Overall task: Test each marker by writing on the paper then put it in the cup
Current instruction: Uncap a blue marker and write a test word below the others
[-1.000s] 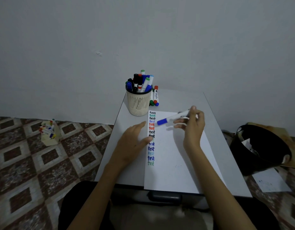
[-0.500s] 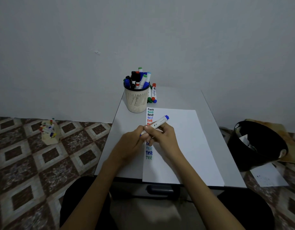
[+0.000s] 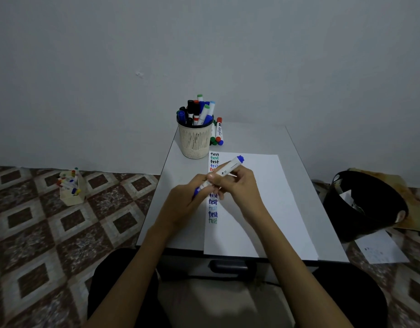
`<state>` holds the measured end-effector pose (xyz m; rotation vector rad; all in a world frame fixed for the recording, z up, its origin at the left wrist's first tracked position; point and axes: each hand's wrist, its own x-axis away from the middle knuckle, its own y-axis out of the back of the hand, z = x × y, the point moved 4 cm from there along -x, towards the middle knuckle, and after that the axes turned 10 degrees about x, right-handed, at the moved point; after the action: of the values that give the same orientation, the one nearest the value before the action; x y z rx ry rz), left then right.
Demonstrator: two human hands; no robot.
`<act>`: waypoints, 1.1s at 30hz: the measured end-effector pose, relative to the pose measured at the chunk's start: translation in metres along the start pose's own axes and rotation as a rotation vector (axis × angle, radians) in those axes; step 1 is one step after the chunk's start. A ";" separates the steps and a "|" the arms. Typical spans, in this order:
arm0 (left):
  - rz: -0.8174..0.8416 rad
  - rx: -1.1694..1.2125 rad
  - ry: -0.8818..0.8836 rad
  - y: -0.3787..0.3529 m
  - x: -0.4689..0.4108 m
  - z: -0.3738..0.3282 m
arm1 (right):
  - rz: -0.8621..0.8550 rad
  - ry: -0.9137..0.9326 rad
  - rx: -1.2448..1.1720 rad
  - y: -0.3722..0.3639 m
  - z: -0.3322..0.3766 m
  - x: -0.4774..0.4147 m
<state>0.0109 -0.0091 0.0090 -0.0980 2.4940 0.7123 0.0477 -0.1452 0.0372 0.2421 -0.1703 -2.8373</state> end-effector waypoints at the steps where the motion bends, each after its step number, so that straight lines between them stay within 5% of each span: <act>1: 0.001 -0.044 0.009 0.000 0.001 0.001 | -0.064 0.012 -0.024 0.003 0.001 0.002; 5: -0.076 -0.346 0.029 0.000 0.001 0.009 | -0.292 0.023 -0.253 0.023 -0.005 0.016; 8: -0.065 -0.446 -0.008 -0.005 -0.001 0.015 | -0.226 -0.012 -0.276 0.019 -0.013 0.031; 15: -0.076 -0.404 0.028 -0.004 0.002 0.014 | -0.135 -0.130 -0.209 -0.004 -0.036 0.047; 33: -0.086 -0.351 0.044 -0.004 0.003 0.022 | -0.092 -0.046 0.139 -0.013 -0.038 0.051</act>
<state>0.0203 -0.0014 -0.0103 -0.3485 2.3637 1.1145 0.0032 -0.1510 -0.0096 0.2186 -0.3764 -2.9269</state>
